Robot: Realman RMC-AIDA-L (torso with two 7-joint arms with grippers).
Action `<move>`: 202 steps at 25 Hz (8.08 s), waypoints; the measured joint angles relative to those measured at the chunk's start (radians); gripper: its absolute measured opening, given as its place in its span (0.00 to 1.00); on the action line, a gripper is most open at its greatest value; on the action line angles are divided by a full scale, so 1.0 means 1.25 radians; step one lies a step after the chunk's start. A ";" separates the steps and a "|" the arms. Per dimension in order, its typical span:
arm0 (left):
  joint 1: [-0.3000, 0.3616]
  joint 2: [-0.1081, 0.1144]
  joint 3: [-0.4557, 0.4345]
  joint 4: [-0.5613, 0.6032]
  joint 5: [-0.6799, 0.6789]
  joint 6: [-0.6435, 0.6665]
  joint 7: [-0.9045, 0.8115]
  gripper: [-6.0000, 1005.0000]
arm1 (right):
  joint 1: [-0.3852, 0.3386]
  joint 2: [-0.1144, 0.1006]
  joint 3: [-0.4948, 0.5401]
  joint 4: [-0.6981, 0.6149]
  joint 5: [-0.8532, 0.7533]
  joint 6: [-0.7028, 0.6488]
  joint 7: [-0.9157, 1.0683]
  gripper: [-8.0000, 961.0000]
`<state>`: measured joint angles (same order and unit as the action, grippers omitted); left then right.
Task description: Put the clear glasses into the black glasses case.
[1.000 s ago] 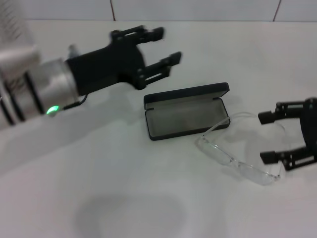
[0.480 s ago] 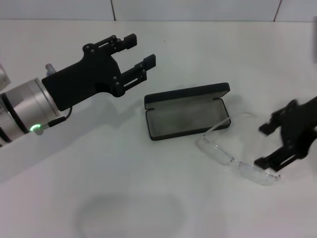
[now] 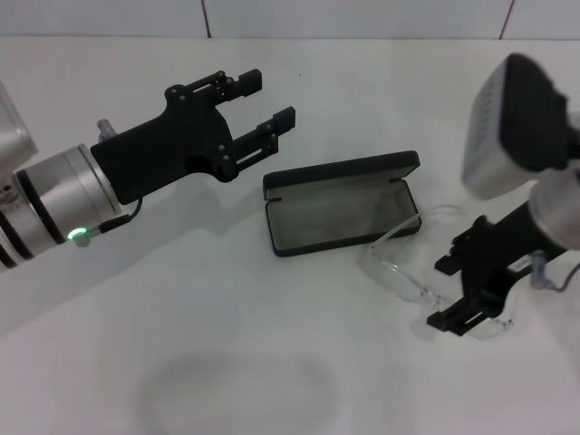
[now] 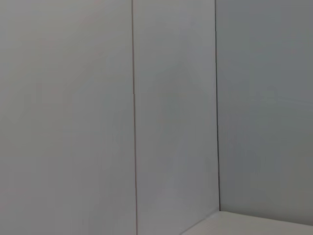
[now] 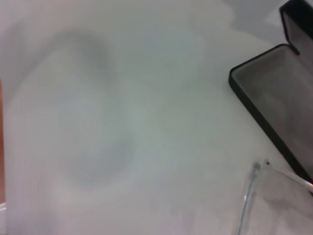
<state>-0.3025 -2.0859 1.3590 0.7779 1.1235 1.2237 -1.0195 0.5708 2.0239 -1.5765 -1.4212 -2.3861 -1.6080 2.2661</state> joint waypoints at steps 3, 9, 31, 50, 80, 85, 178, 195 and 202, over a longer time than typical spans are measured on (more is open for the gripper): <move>0.000 0.000 0.000 -0.004 0.000 0.000 0.011 0.61 | 0.009 0.001 -0.042 0.034 0.000 0.043 0.009 0.76; 0.000 0.000 0.000 -0.005 0.000 -0.001 0.015 0.61 | 0.024 0.002 -0.097 0.069 -0.002 0.088 0.021 0.74; -0.021 -0.001 0.000 -0.047 -0.005 -0.004 0.025 0.61 | 0.037 -0.002 -0.097 0.089 -0.018 0.099 0.017 0.35; -0.031 0.005 -0.011 -0.046 -0.024 0.287 -0.081 0.60 | -0.123 -0.005 0.328 0.134 0.365 -0.130 -0.595 0.14; -0.239 0.009 -0.002 -0.214 0.103 0.345 -0.274 0.60 | -0.124 -0.003 0.349 0.475 0.655 -0.129 -1.228 0.14; -0.240 0.008 -0.004 -0.214 0.105 0.345 -0.278 0.60 | -0.126 -0.005 0.349 0.475 0.651 -0.131 -1.231 0.14; -0.110 0.004 -0.411 -0.237 0.116 0.323 0.015 0.60 | -0.153 0.000 0.017 0.109 0.380 0.348 -0.781 0.13; -0.113 0.002 -0.408 -0.243 0.123 0.306 0.011 0.60 | -0.154 0.002 -0.253 0.077 0.152 0.693 -0.631 0.13; -0.115 0.001 -0.408 -0.253 0.124 0.302 0.015 0.60 | -0.151 0.003 -0.273 0.097 0.141 0.741 -0.631 0.15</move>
<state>-0.4461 -2.0843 0.8486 0.4621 1.2779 1.6012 -1.0012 0.3823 2.0278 -1.9178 -1.2996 -2.2095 -0.6823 1.4775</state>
